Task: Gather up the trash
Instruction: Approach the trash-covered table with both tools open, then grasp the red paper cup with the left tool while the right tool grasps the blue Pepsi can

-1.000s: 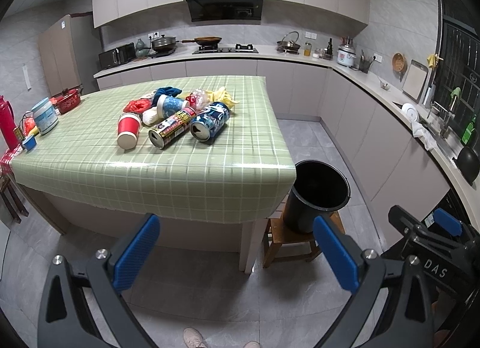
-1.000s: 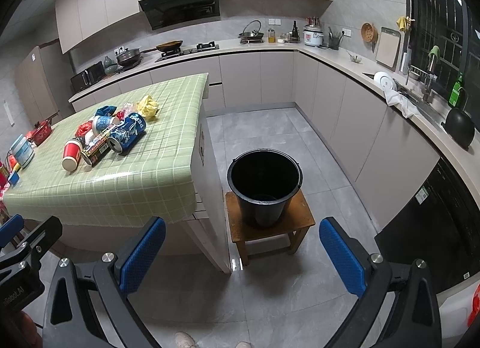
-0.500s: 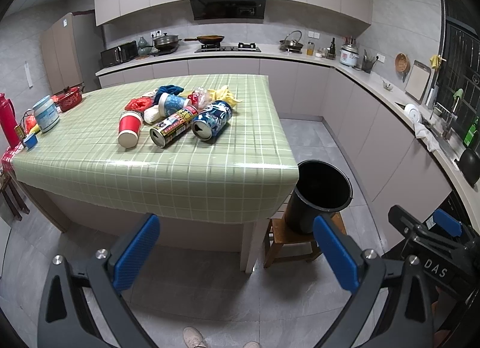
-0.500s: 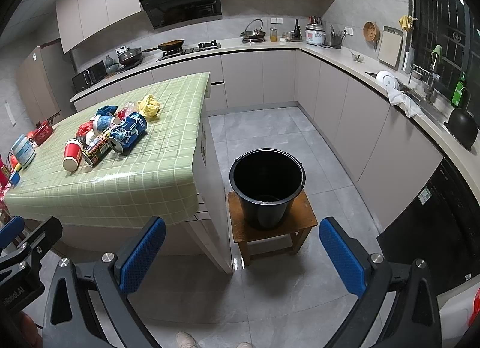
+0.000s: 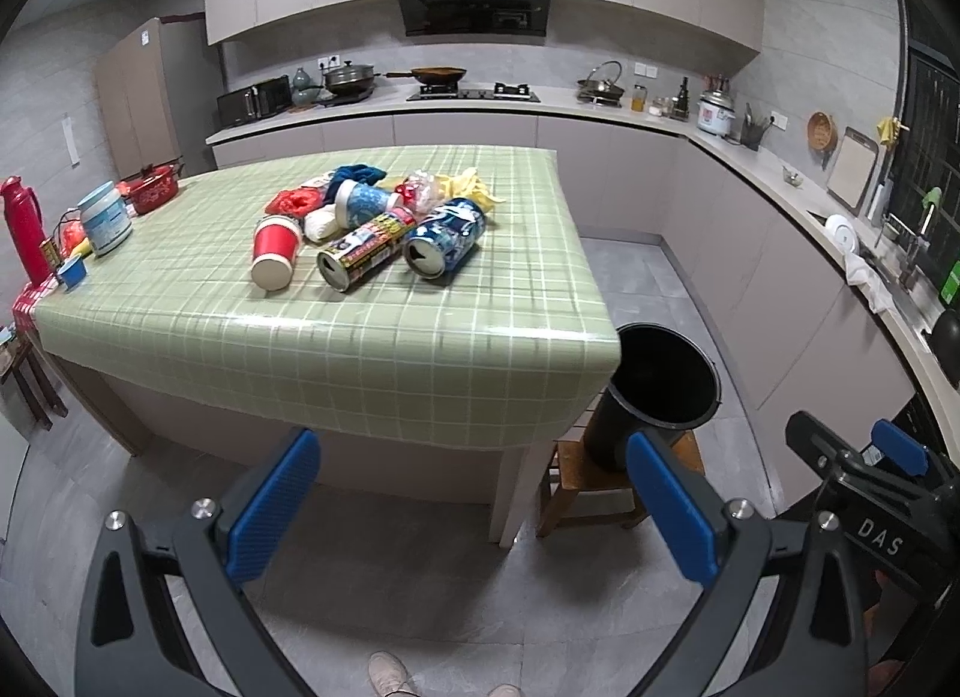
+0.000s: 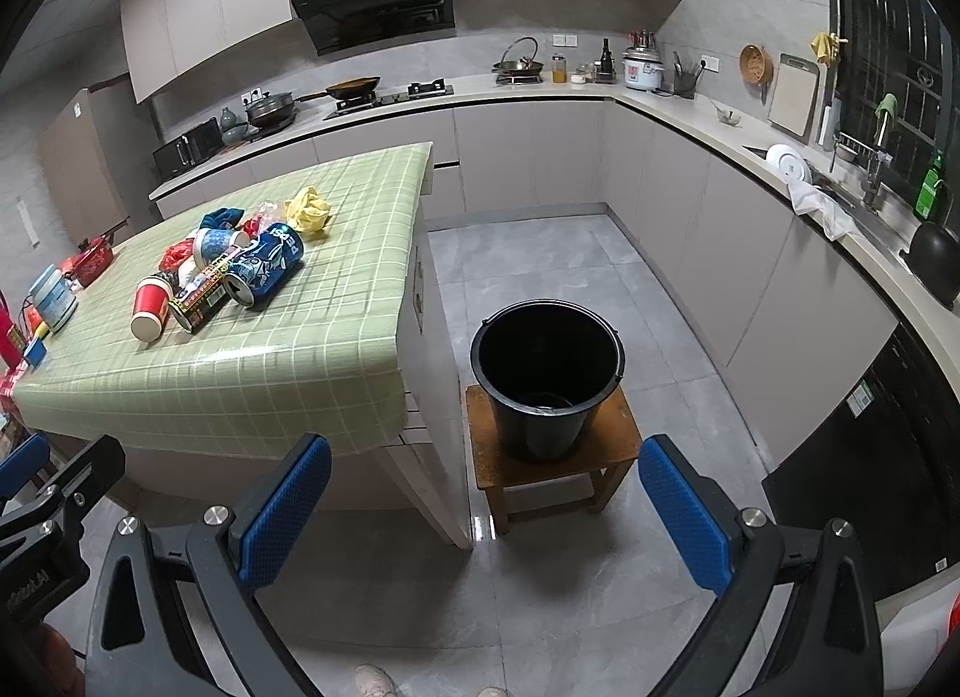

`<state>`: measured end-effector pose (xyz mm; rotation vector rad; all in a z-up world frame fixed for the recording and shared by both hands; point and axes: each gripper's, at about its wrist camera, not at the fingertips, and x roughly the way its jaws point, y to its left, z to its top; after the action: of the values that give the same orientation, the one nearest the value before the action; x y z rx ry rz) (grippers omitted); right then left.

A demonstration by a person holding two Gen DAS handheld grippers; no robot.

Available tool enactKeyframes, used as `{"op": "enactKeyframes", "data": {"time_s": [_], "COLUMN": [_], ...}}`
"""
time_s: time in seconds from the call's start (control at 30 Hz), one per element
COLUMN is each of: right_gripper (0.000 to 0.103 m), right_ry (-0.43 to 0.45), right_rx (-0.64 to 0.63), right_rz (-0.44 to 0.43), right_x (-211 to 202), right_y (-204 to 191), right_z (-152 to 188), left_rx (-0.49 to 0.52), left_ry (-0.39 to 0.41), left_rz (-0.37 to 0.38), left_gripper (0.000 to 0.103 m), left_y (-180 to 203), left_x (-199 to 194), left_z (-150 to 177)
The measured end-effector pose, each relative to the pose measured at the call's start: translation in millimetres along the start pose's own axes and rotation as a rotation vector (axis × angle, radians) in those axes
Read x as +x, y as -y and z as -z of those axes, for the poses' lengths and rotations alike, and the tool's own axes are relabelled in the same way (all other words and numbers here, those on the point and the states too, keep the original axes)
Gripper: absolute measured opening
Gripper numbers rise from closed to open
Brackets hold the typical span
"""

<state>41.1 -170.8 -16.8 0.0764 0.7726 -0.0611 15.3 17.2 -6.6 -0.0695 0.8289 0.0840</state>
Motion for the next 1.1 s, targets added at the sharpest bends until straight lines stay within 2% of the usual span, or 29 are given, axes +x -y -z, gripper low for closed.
{"op": "enactKeyframes", "data": {"time_s": [0.13,0.2,0.5,0.67,0.87,1.1], "right_gripper": [0.103,0.103,0.103,0.103,0.103,0.103], "right_ry": [0.0,0.002,0.0,0.005,-0.003,-0.036], "right_rx": [-0.01,-0.013,-0.047,-0.058,-0.025,0.011], "right_rz": [-0.022,-0.037,-0.103,-0.109,-0.095,-0.064], "right_x": [6,9,37,66,111,162], "right_y": [-6,-10,-59,-106,-163,-216], "right_z": [-3,-6,-23,-44,-75,-107], "left_rx": [-0.008,-0.014,-0.126,-0.123,-0.115,-0.074], "left_ry": [0.026,0.014,0.036,0.055,0.038,-0.008], "left_rz": [-0.047,-0.082,-0.152,-0.198,-0.219,-0.197], "left_gripper": [0.102,0.103,0.103,0.103,0.103,0.103], "left_y": [-13,-22,-90,-139,-193,-223], "left_x": [2,3,36,64,108,164], "left_z": [-1,-2,-21,-52,-100,-141]}}
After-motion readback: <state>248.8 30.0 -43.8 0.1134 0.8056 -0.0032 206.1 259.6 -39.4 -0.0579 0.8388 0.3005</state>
